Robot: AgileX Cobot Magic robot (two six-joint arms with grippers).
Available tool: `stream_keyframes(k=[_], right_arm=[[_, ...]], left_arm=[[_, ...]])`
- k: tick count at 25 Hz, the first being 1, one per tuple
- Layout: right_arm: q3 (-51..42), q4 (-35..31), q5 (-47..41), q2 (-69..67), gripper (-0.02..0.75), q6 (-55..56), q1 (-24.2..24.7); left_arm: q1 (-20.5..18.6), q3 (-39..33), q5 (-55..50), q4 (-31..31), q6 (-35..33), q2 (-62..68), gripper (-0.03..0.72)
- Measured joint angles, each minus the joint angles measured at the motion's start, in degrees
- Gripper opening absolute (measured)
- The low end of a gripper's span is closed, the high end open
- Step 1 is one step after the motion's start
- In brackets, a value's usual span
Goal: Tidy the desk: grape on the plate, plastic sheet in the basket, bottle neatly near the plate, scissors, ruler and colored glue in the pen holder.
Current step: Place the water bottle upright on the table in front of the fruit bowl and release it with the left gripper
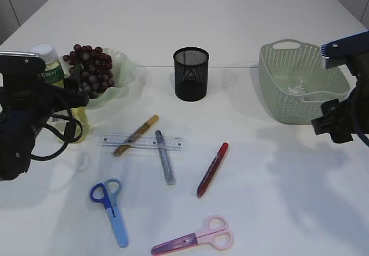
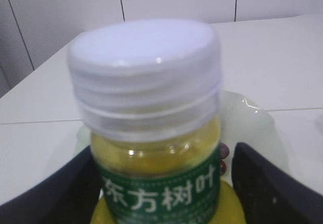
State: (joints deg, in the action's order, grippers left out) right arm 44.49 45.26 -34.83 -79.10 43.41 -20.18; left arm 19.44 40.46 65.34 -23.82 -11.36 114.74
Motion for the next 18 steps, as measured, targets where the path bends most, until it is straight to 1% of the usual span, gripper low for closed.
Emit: stream_keyframes(k=[12,18], right_arm=[[0.00,0.00,0.00,0.00,0.574,0.00,0.00],[0.00,0.00,0.00,0.00,0.574,0.00,0.00]], left_arm=[[0.00,-0.62,0.00,-0.23,-1.30,-4.91,0.579],[0.00,-0.71,-1.31,-0.48,-2.17,-9.91,0.566]])
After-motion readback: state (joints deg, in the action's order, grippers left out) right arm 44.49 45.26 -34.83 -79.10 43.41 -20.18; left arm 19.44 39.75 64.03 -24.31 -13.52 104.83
